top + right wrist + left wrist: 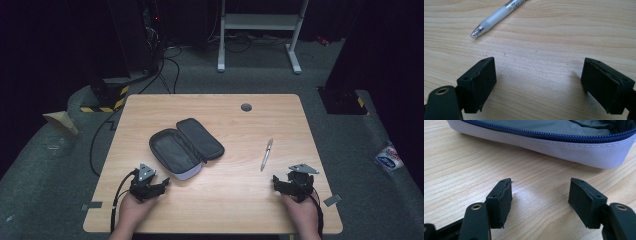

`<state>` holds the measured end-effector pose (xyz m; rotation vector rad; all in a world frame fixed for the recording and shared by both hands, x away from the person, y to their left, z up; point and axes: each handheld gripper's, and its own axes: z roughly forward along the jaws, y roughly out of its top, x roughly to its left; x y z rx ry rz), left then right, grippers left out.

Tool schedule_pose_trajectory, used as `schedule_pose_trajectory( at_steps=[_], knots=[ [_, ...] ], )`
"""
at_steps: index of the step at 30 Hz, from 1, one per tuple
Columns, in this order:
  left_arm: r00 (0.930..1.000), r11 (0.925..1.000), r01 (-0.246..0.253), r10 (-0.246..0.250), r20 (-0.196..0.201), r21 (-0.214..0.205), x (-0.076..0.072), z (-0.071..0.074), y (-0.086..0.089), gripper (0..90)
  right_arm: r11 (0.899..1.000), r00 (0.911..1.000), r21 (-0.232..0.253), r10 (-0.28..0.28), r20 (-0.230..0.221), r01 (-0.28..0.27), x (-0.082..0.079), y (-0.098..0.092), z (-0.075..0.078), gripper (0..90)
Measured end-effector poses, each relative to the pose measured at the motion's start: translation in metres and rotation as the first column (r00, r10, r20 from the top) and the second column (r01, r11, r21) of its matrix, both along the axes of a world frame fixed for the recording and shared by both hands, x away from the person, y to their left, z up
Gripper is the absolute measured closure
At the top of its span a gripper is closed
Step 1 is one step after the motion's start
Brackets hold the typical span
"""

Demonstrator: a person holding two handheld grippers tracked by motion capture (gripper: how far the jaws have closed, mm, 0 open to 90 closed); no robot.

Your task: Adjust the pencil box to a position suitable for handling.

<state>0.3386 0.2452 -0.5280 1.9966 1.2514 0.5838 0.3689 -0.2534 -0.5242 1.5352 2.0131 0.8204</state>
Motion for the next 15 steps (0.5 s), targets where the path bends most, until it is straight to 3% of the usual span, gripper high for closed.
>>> schedule_pose_trajectory(
  at_steps=[15],
  knots=[
    [1.0, 1.0, 0.004, -0.004, -0.001, -0.004, 0.0005, 0.0, 0.0005, 35.8, 1.0, 1.0, 0.001, 0.005, 0.0, -0.005, 0.0001, -0.0009, 0.0001, 12.9]
  ],
)
